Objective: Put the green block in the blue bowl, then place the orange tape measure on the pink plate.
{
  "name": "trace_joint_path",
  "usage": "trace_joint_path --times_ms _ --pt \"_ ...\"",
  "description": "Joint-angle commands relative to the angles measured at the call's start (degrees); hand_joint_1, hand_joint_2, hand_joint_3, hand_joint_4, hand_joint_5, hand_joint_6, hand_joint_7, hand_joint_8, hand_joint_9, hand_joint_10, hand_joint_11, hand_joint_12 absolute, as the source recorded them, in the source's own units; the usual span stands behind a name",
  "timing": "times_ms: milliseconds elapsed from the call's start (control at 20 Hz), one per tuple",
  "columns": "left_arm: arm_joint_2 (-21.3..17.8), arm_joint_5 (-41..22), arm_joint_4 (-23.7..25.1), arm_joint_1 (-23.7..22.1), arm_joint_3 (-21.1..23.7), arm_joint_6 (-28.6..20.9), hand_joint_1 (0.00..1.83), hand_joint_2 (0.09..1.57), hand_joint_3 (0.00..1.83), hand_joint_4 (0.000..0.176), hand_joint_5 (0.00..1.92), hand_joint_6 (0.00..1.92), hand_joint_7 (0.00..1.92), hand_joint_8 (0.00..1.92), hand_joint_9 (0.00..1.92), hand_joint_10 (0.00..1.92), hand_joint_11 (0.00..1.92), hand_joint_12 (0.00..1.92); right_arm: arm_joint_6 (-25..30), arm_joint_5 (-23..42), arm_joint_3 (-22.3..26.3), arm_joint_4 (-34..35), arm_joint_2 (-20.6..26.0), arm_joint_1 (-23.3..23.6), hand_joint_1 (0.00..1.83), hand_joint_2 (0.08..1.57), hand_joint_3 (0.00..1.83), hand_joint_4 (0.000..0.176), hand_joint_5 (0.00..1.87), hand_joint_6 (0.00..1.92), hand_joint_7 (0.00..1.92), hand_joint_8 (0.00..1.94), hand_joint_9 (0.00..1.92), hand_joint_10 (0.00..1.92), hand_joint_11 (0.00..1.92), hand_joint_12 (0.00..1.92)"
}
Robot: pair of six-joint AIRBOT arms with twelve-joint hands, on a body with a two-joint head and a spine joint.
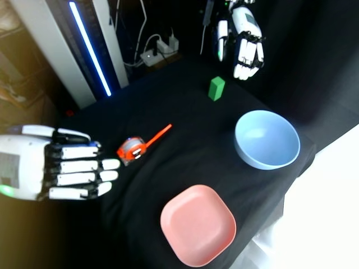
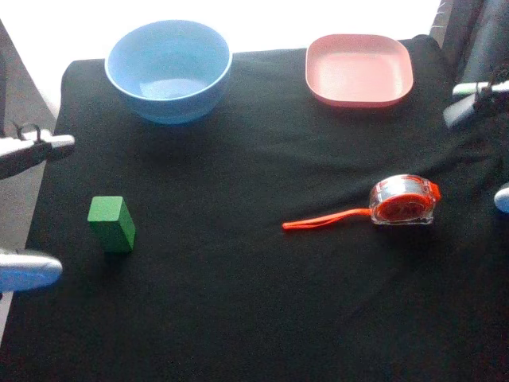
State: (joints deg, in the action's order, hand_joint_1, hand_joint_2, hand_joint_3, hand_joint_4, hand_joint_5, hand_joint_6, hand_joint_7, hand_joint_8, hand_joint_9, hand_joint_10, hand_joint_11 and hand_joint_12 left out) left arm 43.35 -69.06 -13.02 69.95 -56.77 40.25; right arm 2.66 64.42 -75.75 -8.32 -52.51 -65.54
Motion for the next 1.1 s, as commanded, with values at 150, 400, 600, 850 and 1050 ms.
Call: trace_joint_path --times_ms 150,400,600,850,1050 --pt "-0.06 -6.18 0.00 -2.39 -0.94 -0.56 0.69 0.94 0.00 0.108 0.17 0.00 0.09 0.00 0.10 0.00 0.00 0.38 0.42 6.32 -0.29 2.62 0.06 0.80 0.89 0.99 0.00 0.104 0.36 0.00 0.23 0.00 0.27 0.01 0.00 0.94" --pt "3.07 4.56 9.35 -13.66 -4.48 -1.16 0.83 0.93 0.00 0.132 0.20 0.01 0.13 0.01 0.13 0.01 0.08 0.25 0.42 6.32 -0.39 2.60 -0.02 0.79 0.89 1.00 0.00 0.118 0.36 0.00 0.22 0.00 0.27 0.00 0.00 0.93" --pt "4.04 10.73 14.39 -18.55 -5.89 -1.53 0.91 0.93 0.00 0.039 0.33 0.00 0.36 0.00 0.36 0.00 0.13 0.61 0.42 6.31 -0.51 2.23 -0.13 0.79 0.89 1.01 0.00 0.118 0.38 0.00 0.21 0.00 0.26 0.00 0.00 0.87" --pt "4.13 15.59 17.31 -20.64 -6.56 -1.55 0.94 0.93 0.00 0.040 0.42 0.01 0.68 0.04 0.66 0.10 0.00 1.57 0.42 5.68 -0.62 1.97 -0.45 0.79 0.93 1.02 0.00 0.069 0.40 0.00 0.21 0.00 0.25 0.00 0.00 0.82" --pt "5.43 16.64 17.36 -21.53 -7.50 -1.54 1.04 0.97 0.00 0.000 0.70 0.00 0.97 0.02 0.57 0.90 0.20 1.62 0.42 5.52 -0.73 1.86 -0.72 0.79 0.91 1.07 0.01 0.044 0.40 0.00 0.22 0.00 0.26 0.00 0.00 0.81"
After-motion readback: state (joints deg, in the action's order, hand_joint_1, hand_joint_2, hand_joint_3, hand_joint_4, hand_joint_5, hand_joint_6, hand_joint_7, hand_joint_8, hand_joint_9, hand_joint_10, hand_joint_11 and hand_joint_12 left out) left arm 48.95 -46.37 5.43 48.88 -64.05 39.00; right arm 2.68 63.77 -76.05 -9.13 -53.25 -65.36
